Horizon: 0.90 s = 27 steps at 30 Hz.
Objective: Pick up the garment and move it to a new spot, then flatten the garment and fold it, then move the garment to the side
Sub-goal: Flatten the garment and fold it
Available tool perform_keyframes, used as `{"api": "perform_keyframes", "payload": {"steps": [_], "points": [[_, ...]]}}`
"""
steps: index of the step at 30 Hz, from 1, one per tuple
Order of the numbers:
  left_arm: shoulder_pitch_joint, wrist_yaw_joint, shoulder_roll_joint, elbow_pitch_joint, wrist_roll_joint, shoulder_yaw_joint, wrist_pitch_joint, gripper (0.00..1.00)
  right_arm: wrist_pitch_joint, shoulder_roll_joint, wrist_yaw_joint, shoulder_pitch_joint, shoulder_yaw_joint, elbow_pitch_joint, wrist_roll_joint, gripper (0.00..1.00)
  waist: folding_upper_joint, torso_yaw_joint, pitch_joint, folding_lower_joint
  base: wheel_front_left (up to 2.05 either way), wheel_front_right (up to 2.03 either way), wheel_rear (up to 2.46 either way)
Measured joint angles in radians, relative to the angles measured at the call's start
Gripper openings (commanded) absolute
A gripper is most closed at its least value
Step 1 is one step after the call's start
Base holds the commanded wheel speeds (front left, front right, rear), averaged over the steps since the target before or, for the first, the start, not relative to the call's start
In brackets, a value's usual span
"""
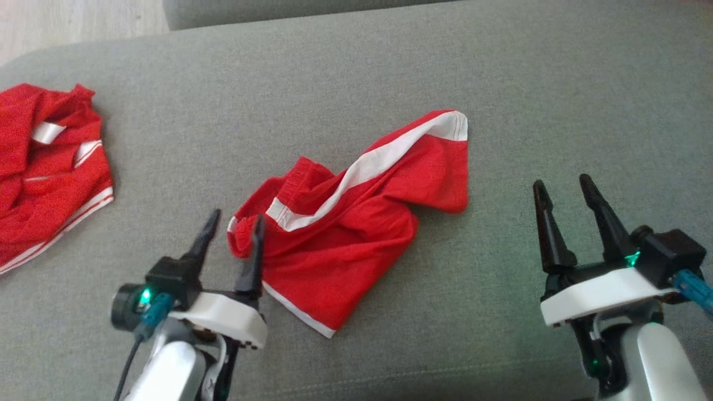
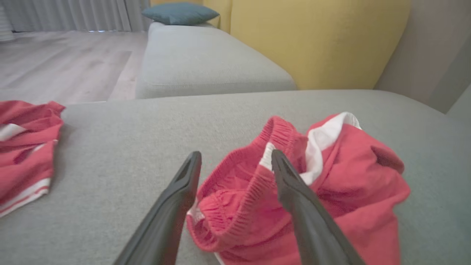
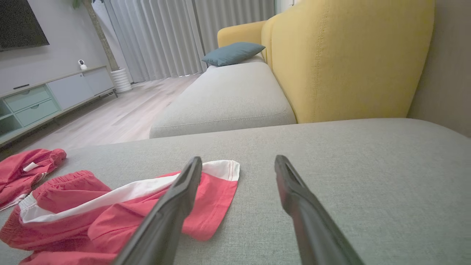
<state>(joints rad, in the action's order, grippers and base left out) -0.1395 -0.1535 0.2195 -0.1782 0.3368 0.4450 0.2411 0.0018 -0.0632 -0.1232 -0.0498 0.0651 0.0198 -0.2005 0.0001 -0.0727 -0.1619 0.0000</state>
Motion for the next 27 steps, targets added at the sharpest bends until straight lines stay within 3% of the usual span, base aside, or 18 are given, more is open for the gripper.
{"api": "perform_keyframes", "payload": {"steps": [5,8,14,27], "points": [[0.027,-0.092,0.006,0.053,-0.059,-0.059,0.007,1.00,0.016,-0.007,0.000,0.005,-0.014,0.021,0.013,1.00,0.0000,0.003,0.028,0.0000,0.00,0.00,0.00],[0.040,-0.119,0.026,0.071,-0.086,-0.081,0.008,1.00,0.020,-0.008,0.000,0.020,-0.016,0.036,0.017,1.00,0.0000,0.004,0.041,0.0000,0.00,0.00,0.00],[0.061,-0.119,0.055,0.080,-0.098,-0.100,0.008,1.00,0.035,-0.008,0.000,0.047,-0.018,0.044,0.017,1.00,0.0000,0.005,0.052,0.0000,0.00,0.00,0.00],[0.080,-0.118,0.058,0.089,-0.098,-0.099,0.008,1.00,0.043,-0.008,0.000,0.058,-0.020,0.053,0.017,1.00,0.0000,0.006,0.057,0.0000,0.00,0.00,0.00]]}}
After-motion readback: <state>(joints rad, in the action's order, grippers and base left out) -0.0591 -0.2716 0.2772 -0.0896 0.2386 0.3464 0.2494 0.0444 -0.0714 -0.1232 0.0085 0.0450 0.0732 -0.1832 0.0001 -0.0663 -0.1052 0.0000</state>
